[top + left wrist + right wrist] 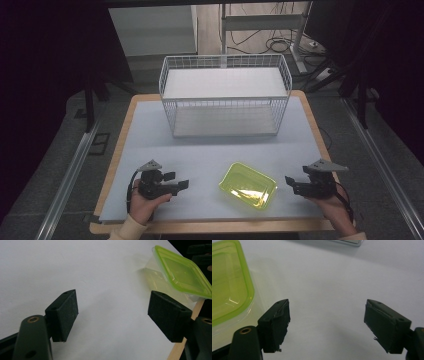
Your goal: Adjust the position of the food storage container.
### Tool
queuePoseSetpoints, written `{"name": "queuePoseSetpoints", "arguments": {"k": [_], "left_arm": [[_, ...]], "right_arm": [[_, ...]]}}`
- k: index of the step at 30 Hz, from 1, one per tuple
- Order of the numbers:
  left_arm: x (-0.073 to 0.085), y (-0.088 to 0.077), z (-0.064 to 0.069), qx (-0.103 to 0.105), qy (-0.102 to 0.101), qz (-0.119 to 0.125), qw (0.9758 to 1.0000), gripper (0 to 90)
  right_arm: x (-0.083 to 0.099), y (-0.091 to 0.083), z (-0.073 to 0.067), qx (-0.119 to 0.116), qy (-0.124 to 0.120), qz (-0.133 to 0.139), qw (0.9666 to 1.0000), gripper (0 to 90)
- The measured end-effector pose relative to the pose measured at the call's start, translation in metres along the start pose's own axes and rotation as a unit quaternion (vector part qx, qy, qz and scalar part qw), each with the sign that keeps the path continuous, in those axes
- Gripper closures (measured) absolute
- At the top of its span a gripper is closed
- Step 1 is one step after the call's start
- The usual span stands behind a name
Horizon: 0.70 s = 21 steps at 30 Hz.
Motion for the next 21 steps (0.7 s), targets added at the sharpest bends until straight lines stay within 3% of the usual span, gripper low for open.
{"name": "queuePoseSetpoints", "arguments": {"k": [3, 5, 8, 15, 21], "left_arm": [[0.0, 0.0, 0.0, 0.001, 0.001, 0.0, 1.0, 23.6], [0.0, 0.0, 0.001, 0.001, 0.001, -0.001, 1.0, 23.6], [0.0, 0.0, 0.001, 0.0, 0.002, -0.001, 1.0, 23.6], [0.0, -0.001, 0.0, 0.0, 0.0, 0.001, 1.0, 23.6], [0.0, 0.0, 0.0, 0.0, 0.001, -0.001, 1.0, 23.6]], "right_arm": [[-0.001, -0.001, 0.0, -0.001, 0.001, 0.002, 1.0, 23.2], [-0.001, -0.004, 0.0, -0.012, 0.018, 0.003, 0.9998, 26.6], [-0.002, -0.005, 0.001, -0.015, 0.023, 0.002, 0.9996, 30.2], [-0.003, -0.009, -0.001, -0.027, 0.013, 0.002, 0.9996, 37.2], [-0.004, -0.014, -0.006, -0.037, 0.002, 0.001, 0.9993, 52.4]]}}
Point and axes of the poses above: each handheld gripper's, and its own axes: y roughly forward along the jaws, x roughly out of its underside, z roughly to its right, the point moved 10 cm from there along y, roughly forward along the jaws, and after that the axes turned 11 degrees about -z, right-handed, at the moved point
